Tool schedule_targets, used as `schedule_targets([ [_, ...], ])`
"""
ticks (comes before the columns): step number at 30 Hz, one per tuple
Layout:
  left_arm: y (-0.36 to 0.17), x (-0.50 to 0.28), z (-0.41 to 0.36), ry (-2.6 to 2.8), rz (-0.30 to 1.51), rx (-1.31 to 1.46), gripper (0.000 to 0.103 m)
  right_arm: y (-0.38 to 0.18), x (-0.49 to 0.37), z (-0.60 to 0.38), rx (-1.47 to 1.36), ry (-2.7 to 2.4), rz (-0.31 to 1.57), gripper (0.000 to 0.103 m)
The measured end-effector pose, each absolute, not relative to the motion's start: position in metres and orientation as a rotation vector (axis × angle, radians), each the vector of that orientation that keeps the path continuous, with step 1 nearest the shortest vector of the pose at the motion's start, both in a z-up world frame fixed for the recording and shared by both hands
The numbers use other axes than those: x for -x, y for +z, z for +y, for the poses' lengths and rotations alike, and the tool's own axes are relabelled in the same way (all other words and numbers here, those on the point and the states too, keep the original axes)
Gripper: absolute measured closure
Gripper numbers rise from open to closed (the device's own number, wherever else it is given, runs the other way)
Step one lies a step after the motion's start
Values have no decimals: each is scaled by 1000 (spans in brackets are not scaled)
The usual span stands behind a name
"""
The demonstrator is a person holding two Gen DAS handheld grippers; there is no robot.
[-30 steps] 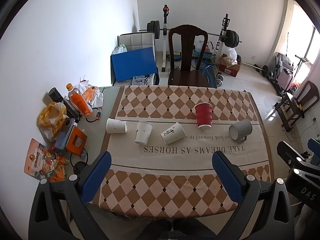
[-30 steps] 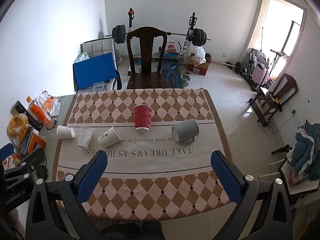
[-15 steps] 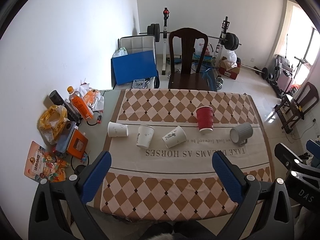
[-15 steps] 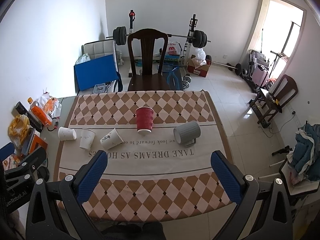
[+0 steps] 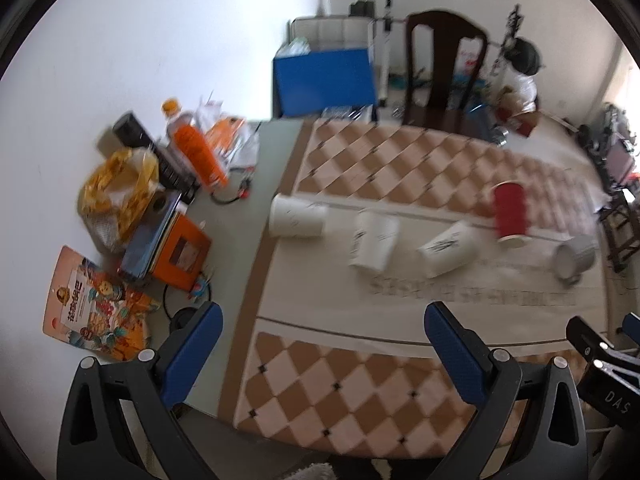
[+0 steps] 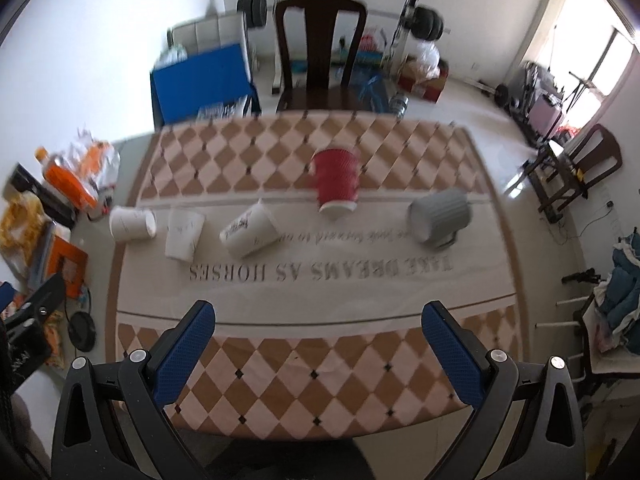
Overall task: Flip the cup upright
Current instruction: 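Reach the left tool to the white bird-print paper cup and close on it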
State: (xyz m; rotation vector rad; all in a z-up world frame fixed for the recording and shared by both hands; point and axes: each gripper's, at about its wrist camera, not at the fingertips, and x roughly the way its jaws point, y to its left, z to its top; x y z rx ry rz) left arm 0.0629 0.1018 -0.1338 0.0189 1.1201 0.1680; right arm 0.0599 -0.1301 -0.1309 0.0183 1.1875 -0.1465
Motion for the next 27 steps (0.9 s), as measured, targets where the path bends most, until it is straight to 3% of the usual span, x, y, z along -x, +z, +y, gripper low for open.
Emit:
schedule_targets([
  [12, -257, -120, 176, 348, 1351, 102, 0, -287, -129, -57, 41, -72, 1428, 0],
  [20, -316, -167, 217, 407, 1441, 494, 1, -356, -159, -53, 58, -124, 1570, 0],
  [25, -329, -192, 223, 391, 1378, 686, 7, -382, -164, -71, -23, -183, 1637, 0],
  [27, -331, -202, 220, 391, 1364, 704, 15, -391, -164, -79, -62, -208, 1650, 3],
])
